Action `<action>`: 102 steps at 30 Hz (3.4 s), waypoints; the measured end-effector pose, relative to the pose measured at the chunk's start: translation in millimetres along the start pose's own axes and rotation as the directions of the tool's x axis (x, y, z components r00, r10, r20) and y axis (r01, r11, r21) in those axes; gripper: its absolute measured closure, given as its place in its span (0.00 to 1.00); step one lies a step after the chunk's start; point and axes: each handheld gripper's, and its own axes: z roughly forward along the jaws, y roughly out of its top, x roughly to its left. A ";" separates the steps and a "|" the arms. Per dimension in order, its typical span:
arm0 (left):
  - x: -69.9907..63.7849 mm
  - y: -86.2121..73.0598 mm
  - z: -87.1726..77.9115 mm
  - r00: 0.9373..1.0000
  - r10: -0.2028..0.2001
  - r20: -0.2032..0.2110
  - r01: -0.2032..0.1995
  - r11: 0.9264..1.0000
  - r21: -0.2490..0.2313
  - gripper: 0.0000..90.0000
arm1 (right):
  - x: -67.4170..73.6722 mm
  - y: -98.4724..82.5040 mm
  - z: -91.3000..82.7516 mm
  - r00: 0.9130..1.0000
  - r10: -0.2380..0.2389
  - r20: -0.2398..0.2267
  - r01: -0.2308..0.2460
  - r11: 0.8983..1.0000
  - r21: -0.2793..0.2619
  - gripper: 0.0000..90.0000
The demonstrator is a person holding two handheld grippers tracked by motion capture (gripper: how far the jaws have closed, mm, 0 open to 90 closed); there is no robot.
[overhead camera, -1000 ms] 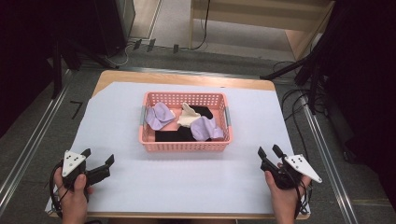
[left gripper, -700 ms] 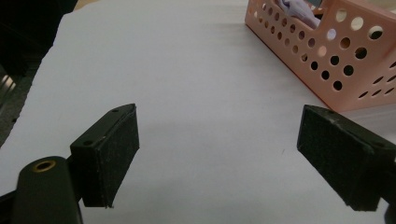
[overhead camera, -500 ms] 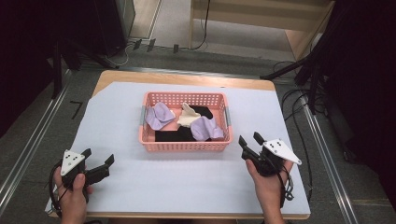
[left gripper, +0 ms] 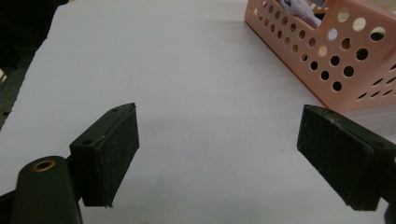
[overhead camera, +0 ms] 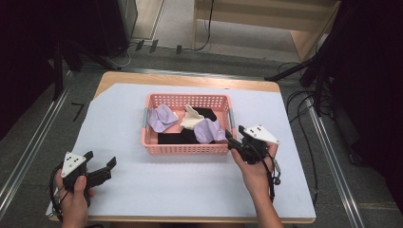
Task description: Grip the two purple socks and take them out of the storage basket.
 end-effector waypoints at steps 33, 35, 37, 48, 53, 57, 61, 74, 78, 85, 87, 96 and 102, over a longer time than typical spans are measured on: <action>0.5 0.9 2.0 1.000 -0.005 0.001 0.005 1.000 0.008 0.16 | 32.9 17.2 69.0 0.999 0.027 -0.036 -0.016 0.962 0.271 0.79; 0.4 1.0 2.0 1.000 -0.006 0.001 0.006 1.000 0.010 0.16 | 31.7 19.3 71.4 0.998 0.059 -0.032 -0.047 0.952 0.302 0.77; 0.4 1.0 2.0 1.000 -0.004 0.001 0.004 1.000 0.010 0.16 | 31.1 20.7 73.8 0.997 0.075 -0.024 -0.063 0.948 0.312 0.74; 0.7 1.1 2.5 1.000 -0.006 0.003 0.006 1.000 0.012 0.16 | 36.3 24.6 89.7 0.998 0.058 0.036 -0.068 0.920 0.386 0.74; 0.8 1.2 2.7 1.000 -0.007 0.004 0.007 1.000 0.013 0.16 | 36.5 23.7 92.2 0.998 0.051 0.046 -0.065 0.916 0.395 0.94; 1.0 1.3 2.9 1.000 -0.005 0.004 0.005 1.000 0.015 0.16 | 35.8 24.8 83.7 0.998 0.048 0.051 -0.063 0.937 0.342 0.98; 0.7 1.3 3.1 1.000 -0.003 0.001 0.003 1.000 0.015 0.16 | 31.7 28.6 71.5 0.996 0.062 0.062 -0.076 0.968 0.241 0.98; -0.1 1.1 2.2 1.000 0.003 0.000 -0.003 1.000 0.007 0.16 | 24.2 45.7 32.6 0.999 0.038 -0.032 -0.042 0.989 -0.141 0.98; 0.0 1.1 2.3 1.000 0.002 0.000 -0.002 1.000 0.007 0.16 | 18.0 49.2 25.3 0.998 0.057 -0.035 -0.063 0.976 -0.208 0.98; 0.1 1.2 2.1 1.000 0.003 0.001 -0.003 1.000 0.007 0.16 | 3.9 51.1 15.4 0.998 0.066 0.003 -0.062 0.962 -0.266 0.98; 0.0 1.2 2.2 1.000 0.002 0.001 -0.002 1.000 0.005 0.16 | -2.5 50.9 10.8 0.997 0.078 0.020 -0.069 0.955 -0.287 0.98; -0.2 1.0 2.0 1.000 0.006 0.000 -0.006 1.000 0.004 0.16 | -40.4 34.1 -0.9 0.986 0.123 0.116 -0.084 0.952 -0.293 0.98; -0.4 1.0 2.0 1.000 0.006 0.000 -0.006 1.000 0.003 0.16 | -67.7 6.0 -1.4 0.961 0.200 0.189 -0.151 0.958 -0.244 0.98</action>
